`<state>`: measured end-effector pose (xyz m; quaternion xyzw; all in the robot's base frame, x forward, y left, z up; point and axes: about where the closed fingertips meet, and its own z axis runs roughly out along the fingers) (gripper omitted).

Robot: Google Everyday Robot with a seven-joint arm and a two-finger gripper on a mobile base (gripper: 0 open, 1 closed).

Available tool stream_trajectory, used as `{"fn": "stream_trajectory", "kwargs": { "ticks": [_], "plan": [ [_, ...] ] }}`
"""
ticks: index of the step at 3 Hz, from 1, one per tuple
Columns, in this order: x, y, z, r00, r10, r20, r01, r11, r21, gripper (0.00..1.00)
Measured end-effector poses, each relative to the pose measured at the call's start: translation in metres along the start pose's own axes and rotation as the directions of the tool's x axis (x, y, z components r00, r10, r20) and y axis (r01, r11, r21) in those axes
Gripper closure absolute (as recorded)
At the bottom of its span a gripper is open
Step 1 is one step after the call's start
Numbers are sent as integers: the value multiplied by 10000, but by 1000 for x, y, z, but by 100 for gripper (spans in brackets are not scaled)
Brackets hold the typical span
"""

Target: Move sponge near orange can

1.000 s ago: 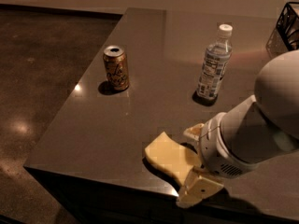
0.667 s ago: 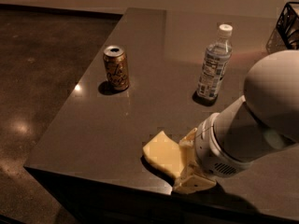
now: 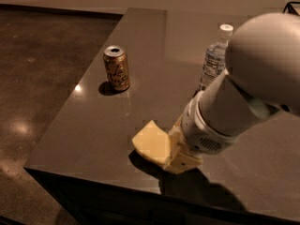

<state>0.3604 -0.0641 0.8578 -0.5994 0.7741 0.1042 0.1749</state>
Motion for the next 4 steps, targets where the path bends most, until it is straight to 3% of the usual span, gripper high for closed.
{"fn": "stream_trajectory", "kwargs": {
  "ticks": [1, 3, 4],
  "plan": [
    [-33, -21, -8, 9999, -115, 55, 114, 9998, 152, 100],
    [-94, -76, 4, 9999, -43, -154, 47, 9996, 293, 100],
    [-110, -97, 22, 9990, 149, -425, -138, 9996, 247, 100]
  ]
}}
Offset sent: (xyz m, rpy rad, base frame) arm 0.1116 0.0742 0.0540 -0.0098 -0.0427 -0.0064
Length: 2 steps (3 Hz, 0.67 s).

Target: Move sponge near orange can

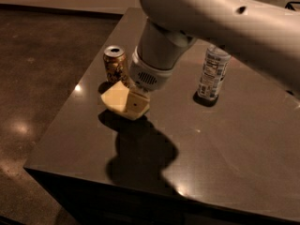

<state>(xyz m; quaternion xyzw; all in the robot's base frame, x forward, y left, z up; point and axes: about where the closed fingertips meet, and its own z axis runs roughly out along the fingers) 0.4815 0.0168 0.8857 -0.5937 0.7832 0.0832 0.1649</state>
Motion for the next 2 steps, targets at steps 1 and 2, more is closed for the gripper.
{"fn": "stream_trajectory", "kwargs": {
  "ticks": [1, 2],
  "plan": [
    [-8, -20, 18, 9990, 316, -310, -316, 9995, -4, 100],
    [-8, -33, 27, 9963, 694, -511, -687, 9975, 155, 83]
  ]
}}
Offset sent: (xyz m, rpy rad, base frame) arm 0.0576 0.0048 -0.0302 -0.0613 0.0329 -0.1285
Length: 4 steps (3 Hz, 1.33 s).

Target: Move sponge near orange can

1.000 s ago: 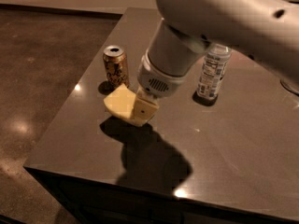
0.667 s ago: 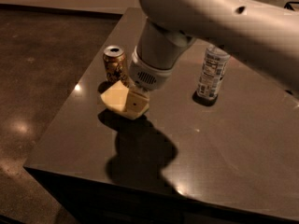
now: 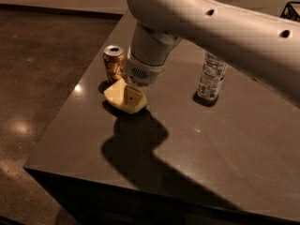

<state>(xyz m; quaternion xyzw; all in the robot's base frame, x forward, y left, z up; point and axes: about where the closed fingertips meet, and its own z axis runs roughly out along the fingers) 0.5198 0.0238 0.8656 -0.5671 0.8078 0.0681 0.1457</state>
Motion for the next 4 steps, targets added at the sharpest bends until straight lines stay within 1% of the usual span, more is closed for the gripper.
{"fn": "stream_trajectory", "kwargs": {
  "ticks": [1, 3, 4],
  "plan": [
    [0, 1, 0, 10000, -16, -10, 16, 10000, 3, 52],
    [-1, 2, 0, 10000, -46, -19, 46, 10000, 13, 4],
    [-1, 3, 0, 10000, -57, -22, 57, 10000, 16, 0]
  ]
}}
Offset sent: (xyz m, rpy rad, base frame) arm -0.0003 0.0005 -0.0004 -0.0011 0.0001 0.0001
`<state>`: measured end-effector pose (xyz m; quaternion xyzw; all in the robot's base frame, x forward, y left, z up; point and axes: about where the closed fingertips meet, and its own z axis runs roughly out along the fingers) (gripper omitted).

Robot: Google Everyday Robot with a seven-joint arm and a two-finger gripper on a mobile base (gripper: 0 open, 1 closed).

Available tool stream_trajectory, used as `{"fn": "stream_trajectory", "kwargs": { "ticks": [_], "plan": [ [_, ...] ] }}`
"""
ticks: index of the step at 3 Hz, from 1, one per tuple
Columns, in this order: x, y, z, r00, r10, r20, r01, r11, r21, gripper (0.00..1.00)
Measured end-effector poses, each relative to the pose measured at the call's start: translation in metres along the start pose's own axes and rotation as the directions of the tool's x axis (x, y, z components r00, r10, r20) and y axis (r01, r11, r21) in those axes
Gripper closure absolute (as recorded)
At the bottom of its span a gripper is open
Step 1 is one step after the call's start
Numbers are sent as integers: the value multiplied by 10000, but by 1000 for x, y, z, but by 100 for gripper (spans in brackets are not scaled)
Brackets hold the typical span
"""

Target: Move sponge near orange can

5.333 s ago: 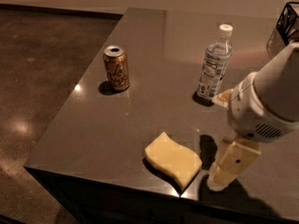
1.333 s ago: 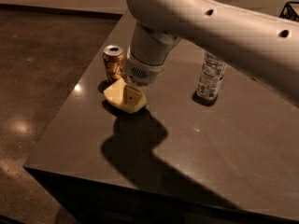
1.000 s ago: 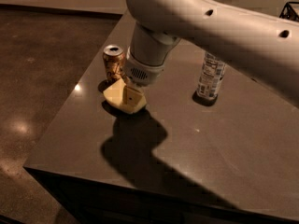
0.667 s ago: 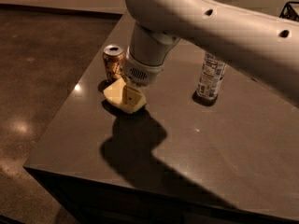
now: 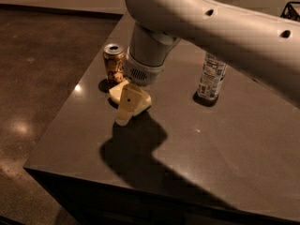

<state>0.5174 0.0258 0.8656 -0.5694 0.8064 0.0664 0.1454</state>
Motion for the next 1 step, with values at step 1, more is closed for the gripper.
{"fn": "stream_trajectory", "kwargs": {
  "ticks": [1],
  "plan": [
    [0, 0, 0, 10000, -1, 0, 1, 10000, 0, 0]
  ]
}}
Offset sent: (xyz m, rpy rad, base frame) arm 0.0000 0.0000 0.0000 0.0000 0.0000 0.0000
